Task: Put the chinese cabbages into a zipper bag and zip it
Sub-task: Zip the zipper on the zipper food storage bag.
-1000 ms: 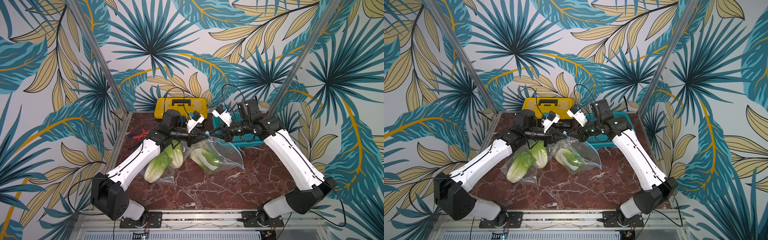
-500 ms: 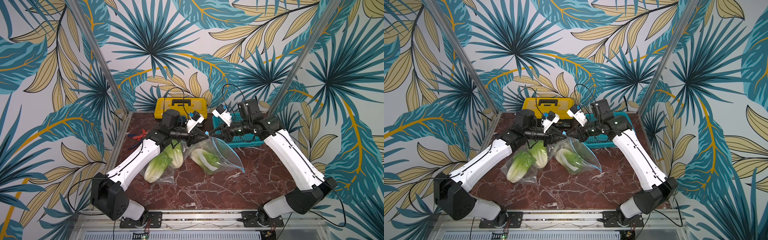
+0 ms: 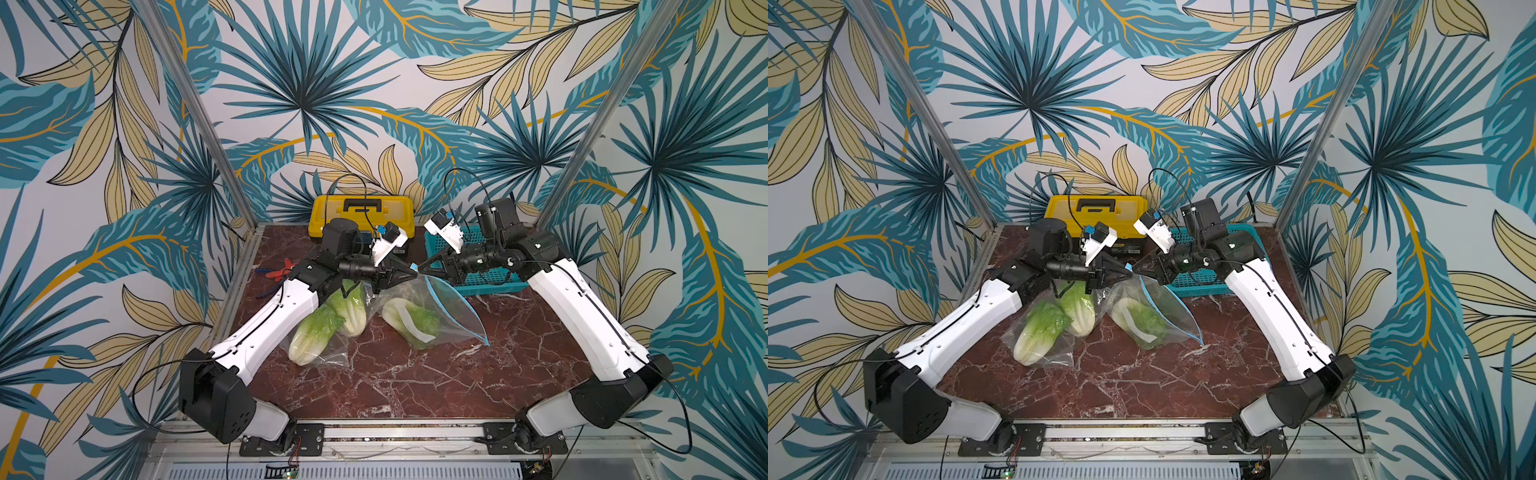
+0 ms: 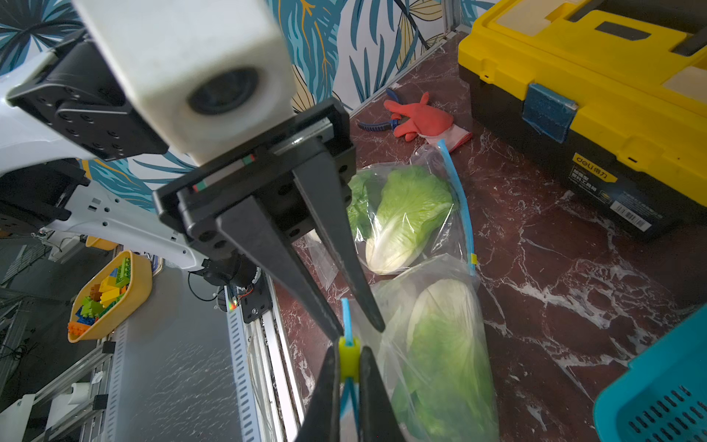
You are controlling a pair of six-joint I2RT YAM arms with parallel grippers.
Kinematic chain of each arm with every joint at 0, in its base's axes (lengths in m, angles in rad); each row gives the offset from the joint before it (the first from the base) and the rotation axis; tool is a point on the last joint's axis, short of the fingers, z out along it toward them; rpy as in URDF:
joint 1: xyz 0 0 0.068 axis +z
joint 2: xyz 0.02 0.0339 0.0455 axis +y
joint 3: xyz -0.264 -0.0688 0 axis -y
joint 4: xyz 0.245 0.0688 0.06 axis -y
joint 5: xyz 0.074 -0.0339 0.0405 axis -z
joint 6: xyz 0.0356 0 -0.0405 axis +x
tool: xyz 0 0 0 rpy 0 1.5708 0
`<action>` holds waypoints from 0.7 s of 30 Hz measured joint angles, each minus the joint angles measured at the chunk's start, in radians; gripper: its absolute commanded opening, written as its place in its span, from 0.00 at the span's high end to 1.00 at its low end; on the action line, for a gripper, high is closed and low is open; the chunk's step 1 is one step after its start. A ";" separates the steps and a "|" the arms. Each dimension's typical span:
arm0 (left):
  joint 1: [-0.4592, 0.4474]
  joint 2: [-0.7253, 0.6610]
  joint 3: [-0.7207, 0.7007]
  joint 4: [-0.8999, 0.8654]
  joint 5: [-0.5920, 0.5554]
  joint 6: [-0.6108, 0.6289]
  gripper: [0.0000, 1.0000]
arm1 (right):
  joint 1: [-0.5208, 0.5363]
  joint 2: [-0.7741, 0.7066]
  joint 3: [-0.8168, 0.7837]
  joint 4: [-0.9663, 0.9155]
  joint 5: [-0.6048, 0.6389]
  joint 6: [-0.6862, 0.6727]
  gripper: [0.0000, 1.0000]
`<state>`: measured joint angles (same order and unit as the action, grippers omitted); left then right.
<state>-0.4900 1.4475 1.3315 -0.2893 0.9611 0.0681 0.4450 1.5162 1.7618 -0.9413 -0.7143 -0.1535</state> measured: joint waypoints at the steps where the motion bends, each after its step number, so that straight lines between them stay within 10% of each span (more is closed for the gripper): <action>1: -0.002 0.000 0.000 0.000 0.002 0.001 0.87 | 0.000 0.000 0.000 0.000 -0.001 0.000 1.00; 21: 0.051 0.000 0.031 -0.039 -0.045 -0.192 1.00 | 0.000 -0.106 -0.180 0.168 0.074 0.026 1.00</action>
<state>-0.4393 1.4471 1.3621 -0.3286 0.9157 -0.1238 0.4446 1.4105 1.5822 -0.7734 -0.6403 -0.1276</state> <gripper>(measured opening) 0.046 0.093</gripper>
